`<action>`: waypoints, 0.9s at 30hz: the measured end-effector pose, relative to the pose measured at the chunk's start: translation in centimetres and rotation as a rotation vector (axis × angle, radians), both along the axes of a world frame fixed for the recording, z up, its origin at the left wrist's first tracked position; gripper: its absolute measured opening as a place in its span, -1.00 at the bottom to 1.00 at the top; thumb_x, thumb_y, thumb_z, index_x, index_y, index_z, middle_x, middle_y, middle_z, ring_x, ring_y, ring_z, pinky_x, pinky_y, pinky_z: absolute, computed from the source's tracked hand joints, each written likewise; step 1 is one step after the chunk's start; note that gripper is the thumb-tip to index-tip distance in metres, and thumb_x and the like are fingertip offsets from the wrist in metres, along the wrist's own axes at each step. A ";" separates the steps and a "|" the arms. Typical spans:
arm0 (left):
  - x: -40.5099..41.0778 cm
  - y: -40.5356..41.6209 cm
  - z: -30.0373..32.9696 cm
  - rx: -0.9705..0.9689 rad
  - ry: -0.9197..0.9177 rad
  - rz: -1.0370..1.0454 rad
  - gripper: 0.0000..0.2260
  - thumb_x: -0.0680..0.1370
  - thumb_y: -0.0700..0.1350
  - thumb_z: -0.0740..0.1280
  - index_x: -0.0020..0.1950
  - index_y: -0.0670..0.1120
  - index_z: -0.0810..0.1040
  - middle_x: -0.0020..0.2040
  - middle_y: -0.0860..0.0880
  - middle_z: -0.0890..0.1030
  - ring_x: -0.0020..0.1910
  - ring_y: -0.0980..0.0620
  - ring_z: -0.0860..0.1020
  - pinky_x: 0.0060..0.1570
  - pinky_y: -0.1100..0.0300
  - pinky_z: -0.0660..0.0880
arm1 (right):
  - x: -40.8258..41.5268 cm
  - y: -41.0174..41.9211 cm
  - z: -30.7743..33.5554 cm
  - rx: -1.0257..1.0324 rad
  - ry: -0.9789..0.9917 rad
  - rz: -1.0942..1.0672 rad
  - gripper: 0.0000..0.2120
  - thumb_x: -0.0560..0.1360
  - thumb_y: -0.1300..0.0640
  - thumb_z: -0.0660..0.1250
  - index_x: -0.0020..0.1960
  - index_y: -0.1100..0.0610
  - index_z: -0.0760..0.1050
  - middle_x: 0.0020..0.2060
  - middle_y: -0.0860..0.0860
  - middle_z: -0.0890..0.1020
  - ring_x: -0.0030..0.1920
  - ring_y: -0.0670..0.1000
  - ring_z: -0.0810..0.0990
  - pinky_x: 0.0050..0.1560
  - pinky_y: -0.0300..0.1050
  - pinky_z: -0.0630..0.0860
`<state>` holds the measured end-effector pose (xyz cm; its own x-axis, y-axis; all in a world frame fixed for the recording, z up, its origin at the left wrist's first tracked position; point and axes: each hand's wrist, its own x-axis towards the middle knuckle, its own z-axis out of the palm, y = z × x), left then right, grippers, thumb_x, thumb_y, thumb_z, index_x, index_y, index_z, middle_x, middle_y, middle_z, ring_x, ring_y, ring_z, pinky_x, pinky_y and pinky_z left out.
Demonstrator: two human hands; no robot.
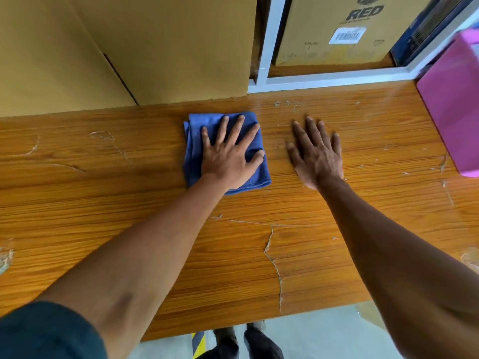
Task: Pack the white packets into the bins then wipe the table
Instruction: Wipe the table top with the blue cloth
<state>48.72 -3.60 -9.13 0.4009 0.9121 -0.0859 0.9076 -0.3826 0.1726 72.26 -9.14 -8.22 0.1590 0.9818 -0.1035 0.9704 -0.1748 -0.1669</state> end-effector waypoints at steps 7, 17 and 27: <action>3.4 5.8 -0.1 -0.027 0.019 0.030 -0.32 0.61 0.48 -0.18 0.71 0.30 -0.08 0.74 0.12 -0.15 0.71 -0.10 -0.18 0.54 -0.48 -0.22 | -0.1 0.3 -0.5 0.017 -0.009 -0.015 -0.38 0.69 -0.33 -0.23 0.70 -0.20 -0.20 0.70 -0.11 -0.21 0.69 0.04 -0.23 0.65 0.29 -0.15; 4.9 -0.3 0.0 0.013 -0.002 0.025 -0.34 0.63 0.47 -0.13 0.71 0.30 -0.07 0.74 0.11 -0.11 0.72 -0.09 -0.16 0.55 -0.48 -0.16 | 0.4 0.4 -0.6 0.047 -0.008 -0.035 -0.41 0.71 -0.26 -0.24 0.71 -0.18 -0.16 0.70 -0.10 -0.18 0.69 0.03 -0.22 0.64 0.29 -0.14; 7.1 1.3 -0.4 0.047 -0.016 0.090 -0.36 0.65 0.44 -0.11 0.71 0.28 -0.02 0.75 0.10 -0.06 0.72 -0.11 -0.11 0.56 -0.47 -0.12 | 0.9 0.5 -1.4 0.068 0.001 -0.018 -0.42 0.72 -0.23 -0.25 0.71 -0.15 -0.13 0.71 -0.06 -0.14 0.70 0.07 -0.20 0.64 0.30 -0.18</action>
<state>55.78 -2.25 -9.56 0.3178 0.9475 -0.0364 0.9360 -0.3073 0.1714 73.12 -8.63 -9.58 0.1763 0.9837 -0.0368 0.9671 -0.1800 -0.1799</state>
